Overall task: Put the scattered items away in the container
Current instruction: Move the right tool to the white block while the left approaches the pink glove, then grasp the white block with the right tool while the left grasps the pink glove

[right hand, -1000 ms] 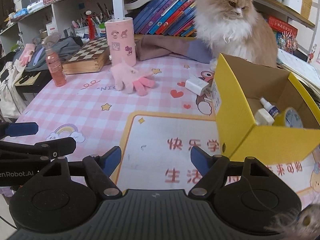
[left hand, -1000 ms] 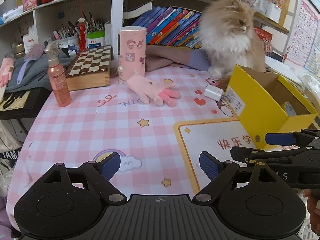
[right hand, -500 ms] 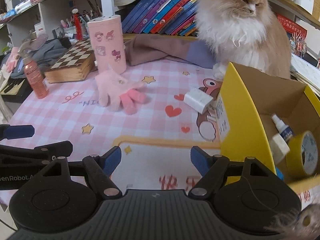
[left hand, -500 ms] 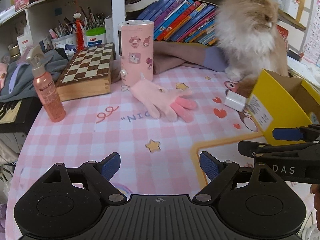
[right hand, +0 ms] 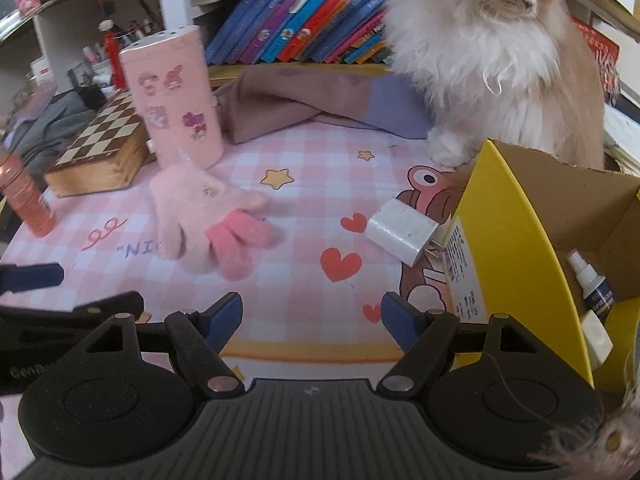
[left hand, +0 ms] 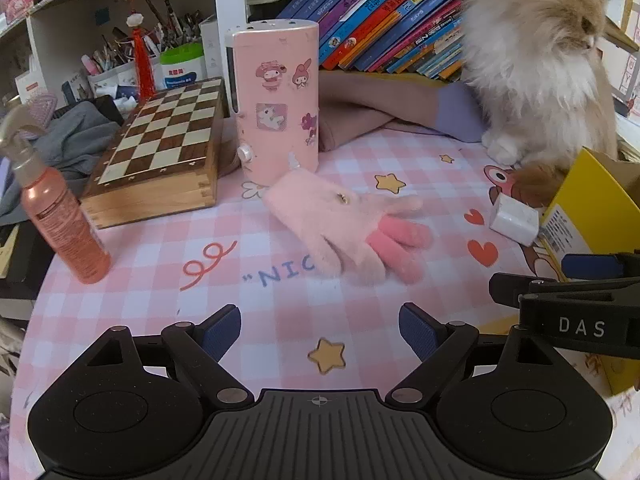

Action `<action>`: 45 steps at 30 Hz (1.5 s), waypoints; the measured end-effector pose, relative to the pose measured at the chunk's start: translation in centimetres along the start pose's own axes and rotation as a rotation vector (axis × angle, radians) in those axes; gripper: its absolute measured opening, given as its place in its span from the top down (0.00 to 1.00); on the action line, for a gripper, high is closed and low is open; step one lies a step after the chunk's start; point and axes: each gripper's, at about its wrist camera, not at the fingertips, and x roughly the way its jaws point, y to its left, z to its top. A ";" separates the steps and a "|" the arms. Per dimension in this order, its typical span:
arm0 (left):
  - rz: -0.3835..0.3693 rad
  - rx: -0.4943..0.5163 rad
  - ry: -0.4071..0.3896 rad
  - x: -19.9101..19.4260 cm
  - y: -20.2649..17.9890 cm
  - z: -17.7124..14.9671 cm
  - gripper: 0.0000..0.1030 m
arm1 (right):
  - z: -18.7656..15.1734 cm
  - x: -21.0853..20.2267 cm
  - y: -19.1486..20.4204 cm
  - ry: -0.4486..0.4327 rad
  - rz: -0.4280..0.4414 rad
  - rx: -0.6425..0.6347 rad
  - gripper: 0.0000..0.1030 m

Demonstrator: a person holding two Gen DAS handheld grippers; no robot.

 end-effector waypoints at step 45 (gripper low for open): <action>-0.031 -0.037 -0.030 7.8 2.0 6.0 0.90 | 3.4 9.5 -3.0 -0.098 -0.460 0.574 0.25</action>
